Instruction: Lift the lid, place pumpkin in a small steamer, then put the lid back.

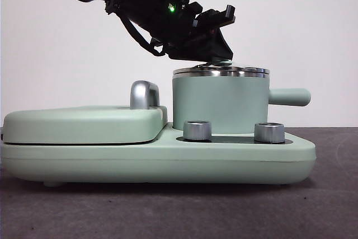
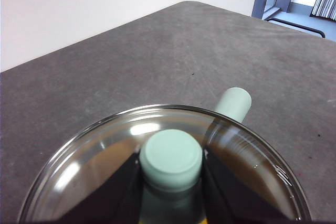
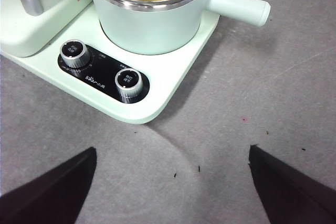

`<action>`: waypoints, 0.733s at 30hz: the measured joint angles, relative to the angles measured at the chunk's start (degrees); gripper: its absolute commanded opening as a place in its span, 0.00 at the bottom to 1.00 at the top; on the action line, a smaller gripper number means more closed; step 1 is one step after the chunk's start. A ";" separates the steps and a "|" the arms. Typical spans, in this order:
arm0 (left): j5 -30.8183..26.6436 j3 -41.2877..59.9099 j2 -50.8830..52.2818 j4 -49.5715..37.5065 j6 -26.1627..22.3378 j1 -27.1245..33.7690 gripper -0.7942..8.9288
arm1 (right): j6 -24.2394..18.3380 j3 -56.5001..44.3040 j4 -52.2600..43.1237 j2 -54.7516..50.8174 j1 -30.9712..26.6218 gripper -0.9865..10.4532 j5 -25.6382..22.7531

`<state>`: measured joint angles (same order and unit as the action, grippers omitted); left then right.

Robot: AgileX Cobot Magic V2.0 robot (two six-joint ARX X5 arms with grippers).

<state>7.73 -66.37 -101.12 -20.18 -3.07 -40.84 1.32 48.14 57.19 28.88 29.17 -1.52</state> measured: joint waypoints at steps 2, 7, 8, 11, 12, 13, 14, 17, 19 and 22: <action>0.00 -0.02 0.00 0.00 -0.22 0.00 0.09 | 0.00 0.00 0.00 0.00 0.00 0.48 0.00; 0.02 -0.13 0.00 0.26 -0.33 0.11 0.10 | 0.00 0.00 0.00 0.00 0.00 0.48 0.00; 0.02 -0.13 0.00 0.26 -0.33 0.11 0.12 | 0.00 0.00 0.00 0.00 0.00 0.48 0.00; 0.02 -0.13 0.00 0.15 -0.33 0.11 0.28 | 0.00 0.00 0.00 0.00 0.00 0.48 0.00; 0.02 -0.13 0.00 0.02 -0.31 0.11 0.32 | 0.00 0.00 0.00 0.00 0.00 0.48 0.00; 0.04 -0.13 0.00 -0.20 -0.33 0.11 0.33 | 0.00 0.02 0.00 0.00 0.00 0.48 0.00; 0.02 -0.13 0.00 -0.79 -0.35 0.11 0.34 | 0.00 0.02 0.00 0.02 0.00 0.48 0.00; 0.02 -0.59 0.02 -1.55 -0.35 0.11 0.34 | 0.00 0.00 0.00 0.00 0.00 0.48 0.00; 0.02 -0.63 0.04 -1.51 -0.35 0.11 0.34 | 0.00 0.00 0.00 0.00 0.00 0.48 0.00; 0.02 -0.63 0.24 -1.16 -0.33 0.11 0.34 | 0.00 0.00 0.00 0.02 0.00 0.48 0.00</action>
<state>7.75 -67.00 -100.88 -21.34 -3.40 -40.73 1.32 48.14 57.19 28.91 29.17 -1.52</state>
